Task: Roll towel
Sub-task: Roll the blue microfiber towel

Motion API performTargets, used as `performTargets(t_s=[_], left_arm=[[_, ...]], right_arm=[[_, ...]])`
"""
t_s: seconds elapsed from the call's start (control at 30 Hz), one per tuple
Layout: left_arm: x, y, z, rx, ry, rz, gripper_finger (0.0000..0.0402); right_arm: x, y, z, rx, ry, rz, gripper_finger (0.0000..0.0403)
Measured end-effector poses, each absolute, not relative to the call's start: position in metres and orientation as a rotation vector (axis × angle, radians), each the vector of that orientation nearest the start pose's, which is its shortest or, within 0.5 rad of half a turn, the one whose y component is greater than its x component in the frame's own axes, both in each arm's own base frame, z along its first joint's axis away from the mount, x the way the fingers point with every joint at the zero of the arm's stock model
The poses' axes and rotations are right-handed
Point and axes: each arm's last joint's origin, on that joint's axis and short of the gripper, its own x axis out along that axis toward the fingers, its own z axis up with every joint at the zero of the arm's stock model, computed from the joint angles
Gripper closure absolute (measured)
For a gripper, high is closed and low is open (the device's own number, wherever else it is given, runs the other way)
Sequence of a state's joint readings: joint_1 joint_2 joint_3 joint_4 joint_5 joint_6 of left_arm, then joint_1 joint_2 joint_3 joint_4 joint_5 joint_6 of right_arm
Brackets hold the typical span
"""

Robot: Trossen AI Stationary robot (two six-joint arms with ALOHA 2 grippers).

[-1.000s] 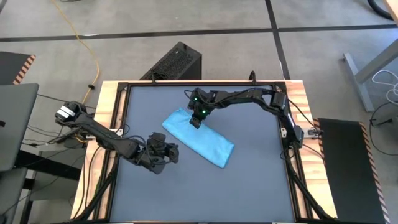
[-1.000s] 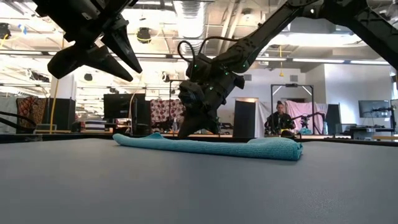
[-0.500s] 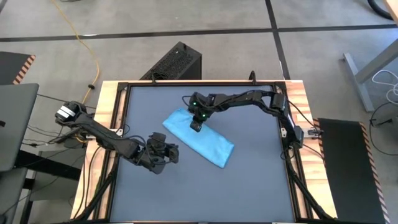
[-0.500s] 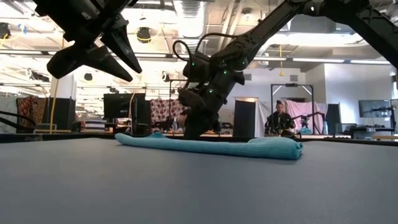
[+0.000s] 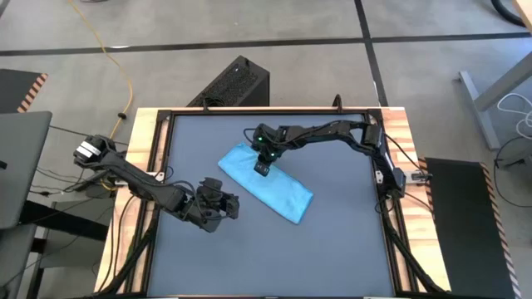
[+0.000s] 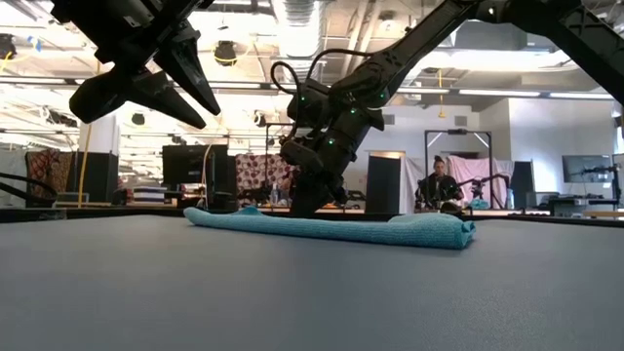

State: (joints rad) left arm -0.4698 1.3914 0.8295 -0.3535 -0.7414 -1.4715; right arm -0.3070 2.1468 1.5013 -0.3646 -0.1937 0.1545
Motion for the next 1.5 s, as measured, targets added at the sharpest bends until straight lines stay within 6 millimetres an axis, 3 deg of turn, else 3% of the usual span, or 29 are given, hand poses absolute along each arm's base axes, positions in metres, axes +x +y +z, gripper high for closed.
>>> performTargets(t_s=[0.17,0.27,0.37,0.5,0.67,0.77,1.0,1.13,1.33,1.5], left_arm=[[0.246,-0.104,0.213,-0.871,0.400,0.707,0.0308],[0.246,-0.103,0.213,-0.870,0.400,0.708,0.0308],[0.246,-0.103,0.212,-0.856,0.408,0.711,0.0308],[0.244,-0.102,0.210,-0.830,0.424,0.730,0.0308],[0.241,-0.100,0.208,-0.797,0.448,0.752,0.0308],[0.240,-0.099,0.208,-0.779,0.448,0.765,0.0308],[0.241,-0.095,0.208,-0.753,0.436,0.783,0.0308],[0.241,-0.095,0.208,-0.751,0.434,0.780,0.0308],[0.242,-0.096,0.208,-0.759,0.437,0.773,0.0308],[0.242,-0.096,0.209,-0.770,0.436,0.764,0.0308]], right_arm=[[0.422,-0.129,0.147,0.454,1.011,-0.244,0.0385],[0.411,-0.127,0.160,0.424,1.069,-0.295,0.0385],[0.400,-0.129,0.186,0.334,1.068,-0.363,0.0385],[0.381,-0.138,0.217,0.303,1.066,-0.422,0.0385],[0.364,-0.160,0.225,0.328,1.076,-0.455,0.0385],[0.367,-0.159,0.227,0.389,1.040,-0.352,0.0385],[0.399,-0.120,0.240,0.425,0.824,-0.098,0.0385],[0.410,-0.111,0.226,0.395,0.837,-0.115,0.0385],[0.417,-0.106,0.174,0.430,1.023,-0.090,0.0385],[0.420,-0.098,0.171,0.389,1.031,-0.078,0.0385]])
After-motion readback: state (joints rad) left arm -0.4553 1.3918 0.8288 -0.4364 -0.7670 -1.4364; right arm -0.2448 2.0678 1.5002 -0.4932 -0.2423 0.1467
